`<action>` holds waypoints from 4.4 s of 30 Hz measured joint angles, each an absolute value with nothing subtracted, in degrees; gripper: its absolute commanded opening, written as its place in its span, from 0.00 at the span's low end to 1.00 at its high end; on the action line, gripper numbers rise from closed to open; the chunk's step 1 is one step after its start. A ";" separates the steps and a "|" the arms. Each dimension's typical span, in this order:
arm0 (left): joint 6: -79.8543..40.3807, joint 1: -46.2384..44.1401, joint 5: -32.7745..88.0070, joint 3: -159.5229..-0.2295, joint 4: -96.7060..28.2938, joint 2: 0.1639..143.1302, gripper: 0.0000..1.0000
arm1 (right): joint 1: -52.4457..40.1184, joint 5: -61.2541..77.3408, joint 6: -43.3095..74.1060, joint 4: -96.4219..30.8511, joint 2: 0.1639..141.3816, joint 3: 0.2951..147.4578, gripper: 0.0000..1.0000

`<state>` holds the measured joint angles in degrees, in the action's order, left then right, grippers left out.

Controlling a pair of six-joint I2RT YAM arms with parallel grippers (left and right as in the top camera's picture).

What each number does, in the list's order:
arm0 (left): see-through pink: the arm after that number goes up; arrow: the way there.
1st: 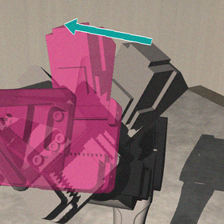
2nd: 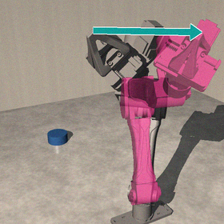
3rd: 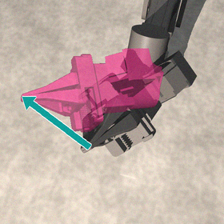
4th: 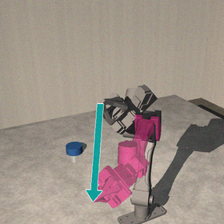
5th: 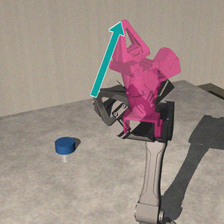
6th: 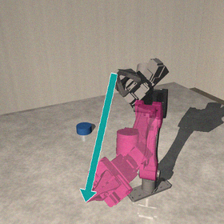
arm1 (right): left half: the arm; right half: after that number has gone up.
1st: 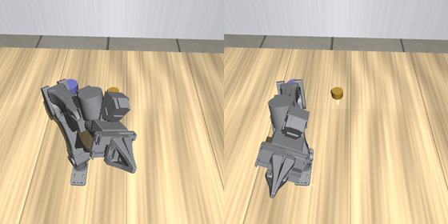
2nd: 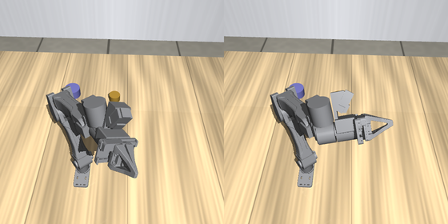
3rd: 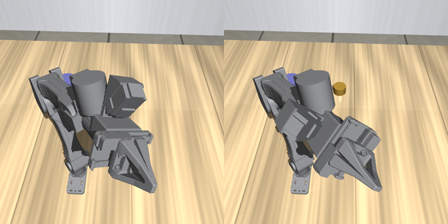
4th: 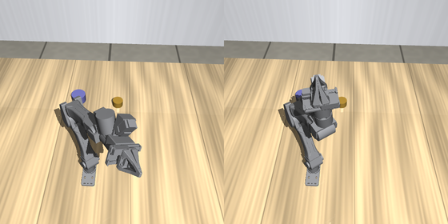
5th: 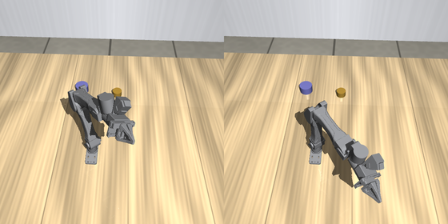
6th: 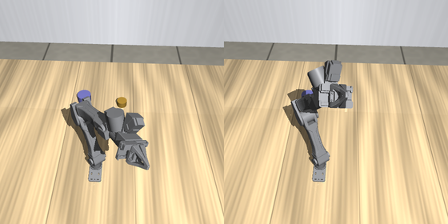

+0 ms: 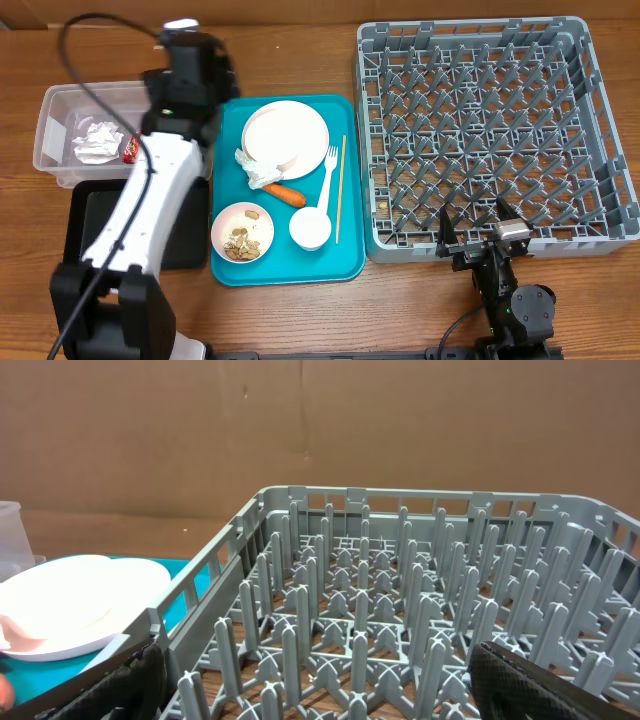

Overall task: Sort waste into correct bins and load items into the dishwasher
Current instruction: 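Reach the left gripper back to the tissue under the plate and grasp, then carry the second tissue to the clear bin and release it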

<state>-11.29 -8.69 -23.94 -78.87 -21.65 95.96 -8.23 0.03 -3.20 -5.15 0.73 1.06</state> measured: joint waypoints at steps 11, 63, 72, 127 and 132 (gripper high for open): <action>-12.34 -17.08 -6.48 -78.89 -42.33 95.59 1.00 | -8.29 0.01 -3.20 -5.15 0.73 1.06 1.00; -16.38 -18.02 -3.60 -62.28 -31.22 95.59 0.98 | -8.78 0.01 -3.20 -5.19 0.73 1.06 1.00; -16.58 -18.02 -3.57 -62.26 -31.16 95.59 0.93 | -8.78 0.01 -3.18 -5.17 0.73 1.06 1.00; -16.60 -18.02 -2.98 -62.78 -34.72 95.59 0.04 | -8.78 0.01 -3.20 -5.17 0.73 1.06 1.00; -16.60 -18.02 -2.57 -69.04 -40.45 94.63 0.04 | -8.78 0.01 -3.18 -5.19 0.73 1.06 1.00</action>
<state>-16.60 -18.02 -2.57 -69.04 -40.45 94.63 -8.78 0.01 -3.18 -5.19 0.73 1.06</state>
